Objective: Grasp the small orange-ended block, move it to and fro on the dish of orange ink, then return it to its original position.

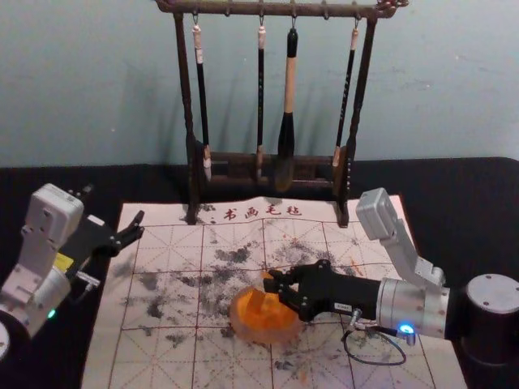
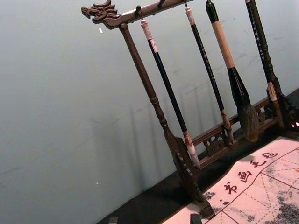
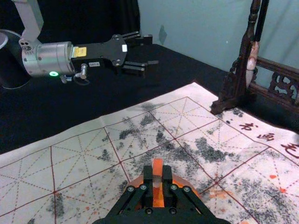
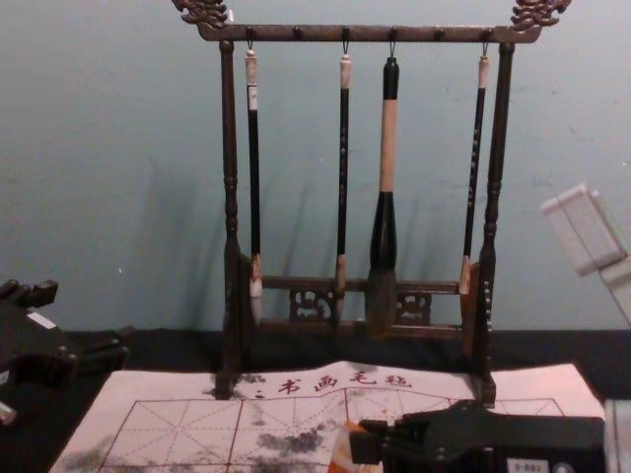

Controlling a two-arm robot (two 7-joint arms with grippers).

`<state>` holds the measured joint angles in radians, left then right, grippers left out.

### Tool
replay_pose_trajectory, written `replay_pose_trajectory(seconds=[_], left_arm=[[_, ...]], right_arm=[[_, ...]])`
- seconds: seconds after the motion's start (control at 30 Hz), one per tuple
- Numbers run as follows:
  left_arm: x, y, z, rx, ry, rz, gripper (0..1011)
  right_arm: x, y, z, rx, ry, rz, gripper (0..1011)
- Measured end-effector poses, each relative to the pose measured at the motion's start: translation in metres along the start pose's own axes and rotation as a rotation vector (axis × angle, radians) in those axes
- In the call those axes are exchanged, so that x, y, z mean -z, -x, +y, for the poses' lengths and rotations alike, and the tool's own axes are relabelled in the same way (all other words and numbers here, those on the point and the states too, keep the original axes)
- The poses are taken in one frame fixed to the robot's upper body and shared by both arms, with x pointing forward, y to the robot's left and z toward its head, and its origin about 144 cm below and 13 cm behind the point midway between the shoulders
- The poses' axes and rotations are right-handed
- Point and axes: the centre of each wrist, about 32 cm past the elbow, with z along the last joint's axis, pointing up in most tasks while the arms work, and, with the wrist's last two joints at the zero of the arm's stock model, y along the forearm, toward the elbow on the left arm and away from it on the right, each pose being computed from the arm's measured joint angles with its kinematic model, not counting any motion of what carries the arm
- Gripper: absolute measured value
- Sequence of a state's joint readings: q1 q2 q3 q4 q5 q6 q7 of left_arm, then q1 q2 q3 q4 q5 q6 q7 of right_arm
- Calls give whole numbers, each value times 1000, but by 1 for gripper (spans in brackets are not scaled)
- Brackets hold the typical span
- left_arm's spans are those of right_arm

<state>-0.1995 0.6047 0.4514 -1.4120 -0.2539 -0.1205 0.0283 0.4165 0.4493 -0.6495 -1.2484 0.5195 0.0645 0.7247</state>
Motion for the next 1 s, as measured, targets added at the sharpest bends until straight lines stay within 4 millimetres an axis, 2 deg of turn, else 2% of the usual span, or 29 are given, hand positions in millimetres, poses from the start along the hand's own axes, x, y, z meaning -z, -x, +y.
replay_pose_trajectory(seconds=[0.5, 1.0], left_arm=[[0, 0, 0, 0, 0, 0, 1001], [0, 0, 0, 0, 0, 0, 1001]], right_arm=[[-3, -6, -3, 37, -8, -6, 83], [-2, -2, -21, 73, -4, 1, 83]])
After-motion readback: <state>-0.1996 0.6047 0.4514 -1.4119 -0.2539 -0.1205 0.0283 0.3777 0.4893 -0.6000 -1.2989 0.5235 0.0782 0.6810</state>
